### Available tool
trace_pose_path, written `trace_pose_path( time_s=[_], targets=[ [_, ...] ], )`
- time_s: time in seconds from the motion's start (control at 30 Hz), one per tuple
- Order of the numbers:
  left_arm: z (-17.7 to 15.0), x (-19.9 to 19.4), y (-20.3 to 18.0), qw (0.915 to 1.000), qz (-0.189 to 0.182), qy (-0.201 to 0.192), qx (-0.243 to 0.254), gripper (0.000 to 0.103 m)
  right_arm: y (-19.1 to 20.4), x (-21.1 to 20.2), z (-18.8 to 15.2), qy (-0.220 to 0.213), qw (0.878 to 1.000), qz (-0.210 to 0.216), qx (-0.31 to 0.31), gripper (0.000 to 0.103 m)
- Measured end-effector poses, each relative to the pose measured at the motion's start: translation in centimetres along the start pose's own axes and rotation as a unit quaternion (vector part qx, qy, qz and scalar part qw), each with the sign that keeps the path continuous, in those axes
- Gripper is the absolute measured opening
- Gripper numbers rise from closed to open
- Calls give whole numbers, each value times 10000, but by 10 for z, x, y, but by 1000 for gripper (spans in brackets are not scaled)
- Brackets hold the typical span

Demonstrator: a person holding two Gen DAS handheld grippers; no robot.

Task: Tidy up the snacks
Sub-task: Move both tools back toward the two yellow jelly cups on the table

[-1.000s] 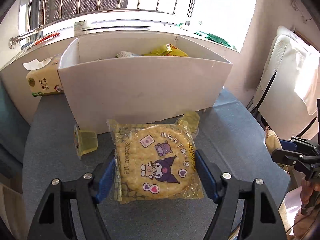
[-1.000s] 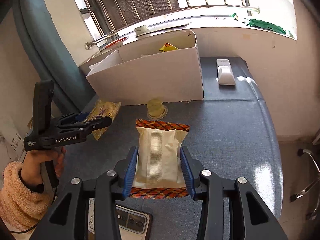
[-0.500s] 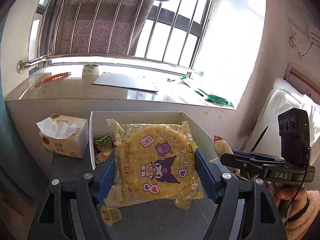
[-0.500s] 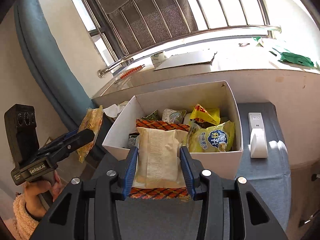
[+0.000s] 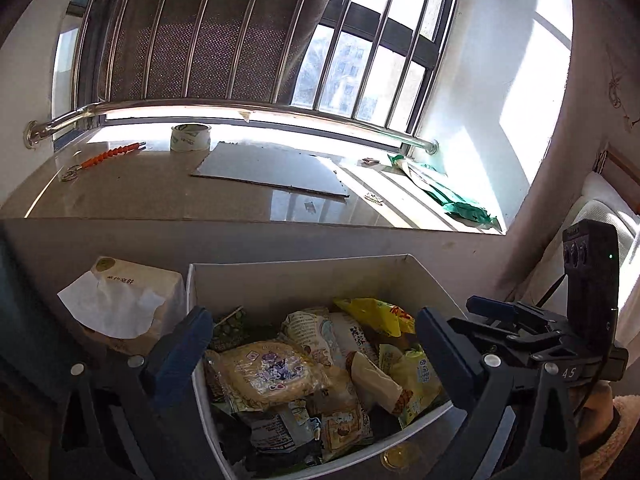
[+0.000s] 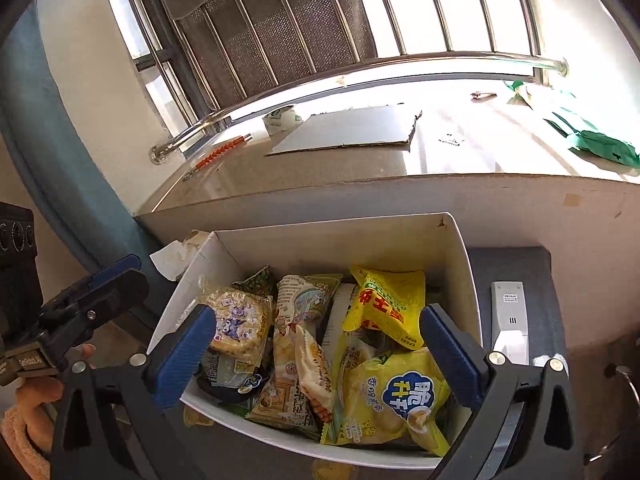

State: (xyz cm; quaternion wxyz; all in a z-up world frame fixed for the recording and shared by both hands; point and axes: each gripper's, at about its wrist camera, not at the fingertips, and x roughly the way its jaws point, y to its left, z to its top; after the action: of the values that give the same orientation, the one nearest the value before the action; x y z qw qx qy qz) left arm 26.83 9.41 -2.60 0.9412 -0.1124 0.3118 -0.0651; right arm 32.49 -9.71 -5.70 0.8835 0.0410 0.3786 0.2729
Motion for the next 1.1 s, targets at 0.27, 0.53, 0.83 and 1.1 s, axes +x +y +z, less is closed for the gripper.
trace_pose_path(
  time_s=[0.27,0.53,0.83,1.1],
  targets=[
    [-20,-20,5,10000,89,34,-2,103,6,-34,-28,-180,9995,-8,-262,103],
    [-72,-87,-10,9992,126,-298,238,103,11,-86,-90,-360,9983,202,-416,103],
    [-166,-115,-28,9997,79,-12,235,103,-2,-95,-188,123,9998,124,0,103],
    [-222,-120,-11,9970,47,487,-603,103,-3,-72,-229,770,9970,-6,-22,103]
  ],
)
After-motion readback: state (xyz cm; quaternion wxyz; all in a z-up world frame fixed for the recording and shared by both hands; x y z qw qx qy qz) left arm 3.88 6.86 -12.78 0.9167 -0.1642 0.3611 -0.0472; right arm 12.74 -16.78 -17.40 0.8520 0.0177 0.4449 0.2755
